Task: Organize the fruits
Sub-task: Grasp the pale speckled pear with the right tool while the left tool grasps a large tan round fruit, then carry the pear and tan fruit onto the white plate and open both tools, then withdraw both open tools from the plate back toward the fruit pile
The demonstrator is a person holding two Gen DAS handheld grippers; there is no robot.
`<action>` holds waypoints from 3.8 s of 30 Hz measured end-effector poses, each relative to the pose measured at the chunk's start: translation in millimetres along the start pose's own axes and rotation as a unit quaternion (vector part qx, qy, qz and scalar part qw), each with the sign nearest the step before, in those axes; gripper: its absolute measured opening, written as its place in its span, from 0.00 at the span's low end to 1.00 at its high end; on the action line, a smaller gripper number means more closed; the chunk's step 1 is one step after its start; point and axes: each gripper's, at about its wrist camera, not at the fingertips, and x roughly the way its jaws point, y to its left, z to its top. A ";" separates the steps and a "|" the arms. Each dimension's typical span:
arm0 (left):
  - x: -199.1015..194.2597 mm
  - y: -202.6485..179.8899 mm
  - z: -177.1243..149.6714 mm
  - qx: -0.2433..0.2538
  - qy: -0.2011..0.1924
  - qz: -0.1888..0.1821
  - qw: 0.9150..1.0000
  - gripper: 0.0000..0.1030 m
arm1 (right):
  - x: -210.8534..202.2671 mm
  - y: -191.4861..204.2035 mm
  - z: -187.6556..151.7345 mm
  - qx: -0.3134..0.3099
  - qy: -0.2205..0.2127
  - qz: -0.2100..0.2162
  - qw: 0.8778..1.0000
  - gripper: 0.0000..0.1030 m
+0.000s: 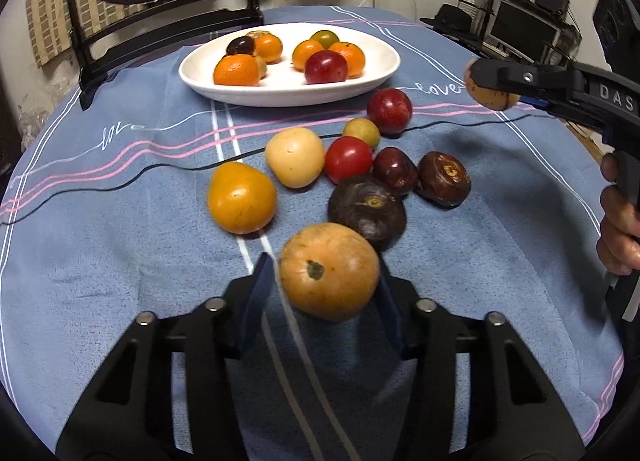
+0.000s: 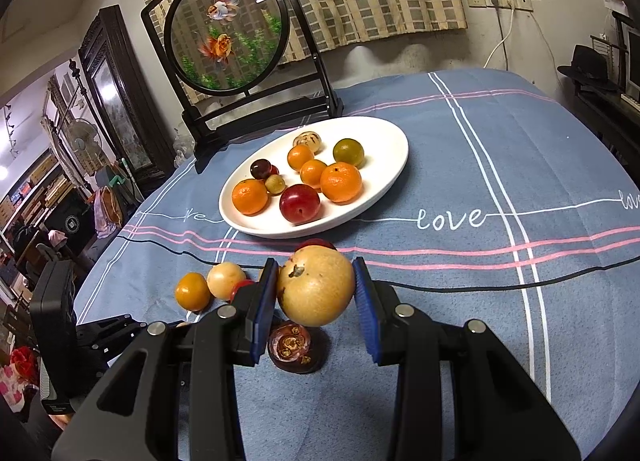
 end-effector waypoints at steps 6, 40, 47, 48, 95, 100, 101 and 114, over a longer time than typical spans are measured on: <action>-0.2 -3.1 0.4 0.008 0.000 0.013 1.000 0.44 | -0.2 -0.1 -0.4 0.004 0.002 -0.001 1.000 0.37; 73.3 89.5 221.3 -0.083 -0.058 0.012 0.995 0.43 | 117.7 11.7 108.7 -0.044 0.026 -0.021 0.999 0.37; 105.3 119.2 220.9 -0.116 -0.035 0.016 0.993 0.43 | 140.1 18.9 110.4 -0.063 0.028 -0.001 0.998 0.37; 109.1 120.7 219.9 -0.116 -0.032 0.018 0.993 0.43 | 144.5 19.1 109.1 -0.063 0.033 0.002 0.997 0.37; -40.7 21.4 2.3 -0.039 -0.084 0.048 0.995 0.97 | 28.4 39.3 -34.2 -0.160 0.114 -0.026 0.980 0.50; -45.0 17.2 2.4 -0.031 -0.094 0.057 0.993 0.97 | 38.7 39.9 -39.9 -0.169 0.125 -0.042 0.977 0.50; -45.2 16.5 2.4 -0.030 -0.094 0.060 0.993 0.97 | 39.7 39.7 -40.4 -0.169 0.126 -0.042 0.977 0.50; -47.0 14.1 1.9 -0.031 -0.093 0.048 0.994 0.97 | 48.9 42.5 -44.1 -0.176 0.128 -0.043 0.975 0.47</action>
